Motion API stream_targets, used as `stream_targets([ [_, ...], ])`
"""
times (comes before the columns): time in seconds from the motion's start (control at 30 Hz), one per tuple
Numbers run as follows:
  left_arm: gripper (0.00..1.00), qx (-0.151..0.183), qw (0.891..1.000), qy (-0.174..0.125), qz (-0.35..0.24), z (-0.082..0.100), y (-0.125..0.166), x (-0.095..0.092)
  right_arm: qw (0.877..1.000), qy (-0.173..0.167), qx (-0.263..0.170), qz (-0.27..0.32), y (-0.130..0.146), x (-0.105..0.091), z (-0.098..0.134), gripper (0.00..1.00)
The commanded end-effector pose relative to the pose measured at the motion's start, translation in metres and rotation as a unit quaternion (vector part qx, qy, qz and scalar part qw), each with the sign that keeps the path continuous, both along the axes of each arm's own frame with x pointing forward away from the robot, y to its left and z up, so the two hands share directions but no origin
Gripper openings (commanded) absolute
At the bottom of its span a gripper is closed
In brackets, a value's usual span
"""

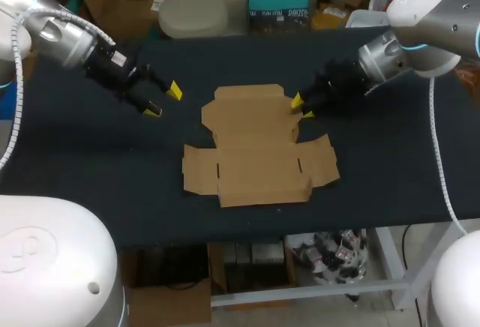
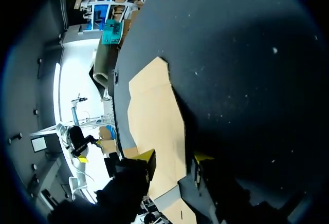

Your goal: Assemble the packaging by folding the flat box into shape, placing the metal phone stand inside, and closing the box properly

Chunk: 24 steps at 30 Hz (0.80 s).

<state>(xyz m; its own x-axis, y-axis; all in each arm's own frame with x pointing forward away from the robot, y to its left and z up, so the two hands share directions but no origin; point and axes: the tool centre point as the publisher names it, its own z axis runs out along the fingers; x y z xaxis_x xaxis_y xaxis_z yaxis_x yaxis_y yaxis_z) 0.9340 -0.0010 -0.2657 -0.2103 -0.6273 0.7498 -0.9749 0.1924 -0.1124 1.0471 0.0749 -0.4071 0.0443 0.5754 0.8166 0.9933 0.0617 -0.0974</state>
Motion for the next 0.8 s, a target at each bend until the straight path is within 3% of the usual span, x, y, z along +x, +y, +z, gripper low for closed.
stream_targets([
  [0.03, 1.00, -0.002, 1.000, 0.002, 0.000, -0.001, 0.004, -0.001, 1.000, -0.003, 0.007, -0.011, 0.003, -0.002, -0.007, 0.42],
  [0.57, 1.00, -0.004, 1.000, 0.001, 0.000, -0.002, 0.009, -0.008, 0.999, -0.005, 0.017, -0.031, 0.011, 0.006, -0.008, 0.39],
  [0.7, 1.00, -0.004, 1.000, 0.003, 0.002, -0.003, 0.010, -0.008, 0.999, -0.005, 0.022, -0.034, 0.014, 0.007, -0.010, 0.28],
  [0.73, 1.00, -0.004, 1.000, 0.003, 0.002, -0.003, 0.010, -0.008, 0.999, -0.006, 0.025, -0.035, 0.014, 0.007, -0.010, 0.22],
  [0.8, 1.00, -0.004, 1.000, 0.003, 0.002, -0.003, 0.010, -0.008, 0.999, -0.009, 0.030, -0.036, 0.015, 0.007, -0.009, 0.00],
])
